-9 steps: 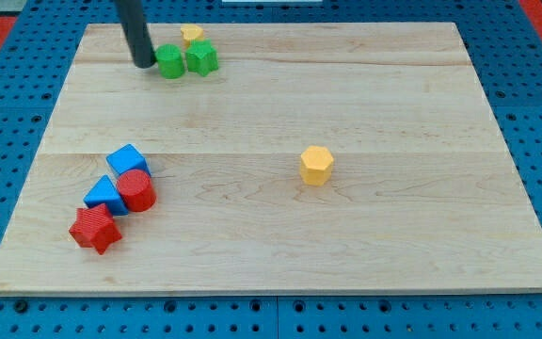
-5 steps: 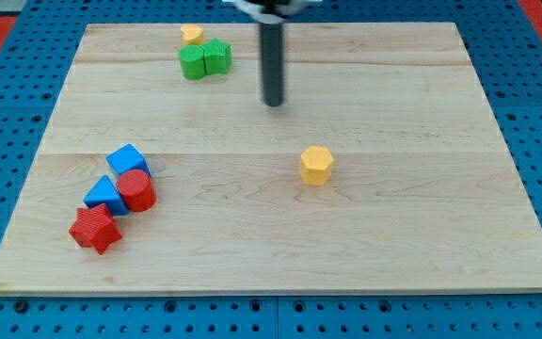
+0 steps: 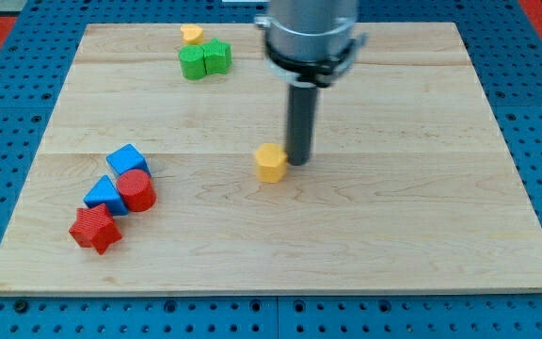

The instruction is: Push the yellow hexagon towards the green circle

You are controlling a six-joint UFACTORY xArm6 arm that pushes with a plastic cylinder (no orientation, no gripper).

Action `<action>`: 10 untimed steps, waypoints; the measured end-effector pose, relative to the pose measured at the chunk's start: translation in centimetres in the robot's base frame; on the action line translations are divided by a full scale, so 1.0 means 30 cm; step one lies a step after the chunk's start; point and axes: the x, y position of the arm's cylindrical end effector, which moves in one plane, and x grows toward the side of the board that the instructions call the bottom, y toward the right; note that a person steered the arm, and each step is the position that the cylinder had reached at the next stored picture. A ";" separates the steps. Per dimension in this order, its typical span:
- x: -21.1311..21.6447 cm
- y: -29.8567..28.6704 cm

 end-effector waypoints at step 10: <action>-0.144 -0.293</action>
